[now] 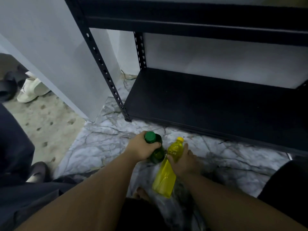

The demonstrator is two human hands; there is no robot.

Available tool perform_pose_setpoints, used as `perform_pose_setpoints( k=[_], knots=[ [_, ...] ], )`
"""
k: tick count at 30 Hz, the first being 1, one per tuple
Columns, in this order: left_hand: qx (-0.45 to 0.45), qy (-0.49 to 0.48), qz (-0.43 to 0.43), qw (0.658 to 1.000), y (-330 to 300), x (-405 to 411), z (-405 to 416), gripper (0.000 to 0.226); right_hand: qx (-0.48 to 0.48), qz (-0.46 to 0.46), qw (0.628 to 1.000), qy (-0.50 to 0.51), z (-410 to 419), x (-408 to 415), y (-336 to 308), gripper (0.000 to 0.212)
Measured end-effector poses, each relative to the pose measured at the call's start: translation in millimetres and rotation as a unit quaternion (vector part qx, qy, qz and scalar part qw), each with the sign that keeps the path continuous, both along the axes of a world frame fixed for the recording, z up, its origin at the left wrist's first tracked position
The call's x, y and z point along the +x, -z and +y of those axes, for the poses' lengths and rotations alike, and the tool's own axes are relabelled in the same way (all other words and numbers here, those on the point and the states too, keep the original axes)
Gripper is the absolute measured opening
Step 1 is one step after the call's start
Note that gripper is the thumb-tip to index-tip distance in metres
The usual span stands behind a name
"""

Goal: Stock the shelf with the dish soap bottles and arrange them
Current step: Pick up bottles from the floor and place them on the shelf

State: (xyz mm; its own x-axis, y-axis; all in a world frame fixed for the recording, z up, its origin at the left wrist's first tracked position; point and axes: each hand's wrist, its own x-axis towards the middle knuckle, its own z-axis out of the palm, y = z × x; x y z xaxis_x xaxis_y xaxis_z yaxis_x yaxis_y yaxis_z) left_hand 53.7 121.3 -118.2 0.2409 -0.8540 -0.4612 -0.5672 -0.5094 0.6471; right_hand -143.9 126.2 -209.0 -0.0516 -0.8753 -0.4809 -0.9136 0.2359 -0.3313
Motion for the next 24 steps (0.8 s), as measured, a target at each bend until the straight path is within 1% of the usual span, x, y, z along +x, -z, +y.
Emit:
perform_pose_setpoints(
  k=[2, 4, 5, 7, 9, 12, 13, 14, 15, 16, 17, 18, 19, 21, 24],
  knots=[
    [0.018, -0.007, 0.044, 0.999, 3.6, 0.2, -1.1, 0.049, 0.016, -0.001, 1.0, 0.006, 0.5, 2.7, 10.1, 0.112],
    [0.016, -0.015, 0.06, 0.998, 5.8, -1.2, -2.6, 0.059, 0.043, -0.019, 0.998, 0.03, -1.3, 7.0, 18.4, 0.116],
    [0.012, -0.019, 0.06, 0.998, 7.2, -1.6, -3.6, 0.06, 0.059, -0.029, 0.997, 0.042, -2.0, 9.1, 23.0, 0.119],
    [0.006, -0.022, 0.061, 0.998, 7.7, -1.7, -5.7, 0.058, 0.091, -0.043, 0.993, 0.06, -1.5, 12.3, 32.9, 0.127],
    [0.006, -0.018, 0.065, 0.998, 8.1, 0.8, -8.7, 0.049, 0.112, -0.08, 0.986, 0.091, 1.7, 15.9, 42.0, 0.136],
    [-0.001, -0.01, 0.08, 0.997, 9.6, 2.8, -9.3, 0.039, 0.11, -0.121, 0.977, 0.134, 1.1, 19.8, 50.6, 0.148],
    [-0.007, -0.006, 0.081, 0.997, 9.7, 2.6, -8.3, 0.039, 0.119, -0.119, 0.976, 0.137, -1.5, 20.5, 50.1, 0.146],
    [-0.014, -0.003, 0.081, 0.997, 9.1, 2.0, -7.2, 0.037, 0.13, -0.114, 0.975, 0.139, -4.3, 20.0, 50.3, 0.138],
    [-0.019, -0.003, 0.079, 0.997, 8.0, 1.3, -6.4, 0.035, 0.138, -0.11, 0.973, 0.145, -6.8, 18.8, 50.1, 0.116],
    [-0.025, -0.006, 0.074, 0.997, 7.1, 0.7, -6.1, 0.032, 0.14, -0.11, 0.972, 0.153, -8.3, 16.8, 48.4, 0.083],
    [-0.032, -0.015, 0.065, 0.997, 6.7, 0.8, -5.8, 0.03, 0.138, -0.115, 0.971, 0.156, -7.6, 14.2, 46.3, 0.058],
    [-0.04, -0.03, 0.053, 0.997, 6.3, 1.8, -6.0, 0.028, 0.13, -0.125, 0.971, 0.156, -6.6, 11.5, 45.4, 0.051],
    [-0.044, -0.05, 0.042, 0.997, 5.6, 3.2, -6.2, 0.027, 0.119, -0.134, 0.971, 0.156, -4.9, 8.1, 43.7, 0.053],
    [-0.045, -0.093, 0.028, 0.994, 3.2, 5.4, -6.7, 0.025, 0.083, -0.145, 0.974, 0.157, -1.7, 2.6, 35.4, 0.066],
    [-0.047, -0.117, 0.01, 0.992, -5.7, 5.4, -9.4, 0.034, 0.029, -0.185, 0.969, 0.159, 0.6, -2.9, 19.0, 0.081]
  ],
)
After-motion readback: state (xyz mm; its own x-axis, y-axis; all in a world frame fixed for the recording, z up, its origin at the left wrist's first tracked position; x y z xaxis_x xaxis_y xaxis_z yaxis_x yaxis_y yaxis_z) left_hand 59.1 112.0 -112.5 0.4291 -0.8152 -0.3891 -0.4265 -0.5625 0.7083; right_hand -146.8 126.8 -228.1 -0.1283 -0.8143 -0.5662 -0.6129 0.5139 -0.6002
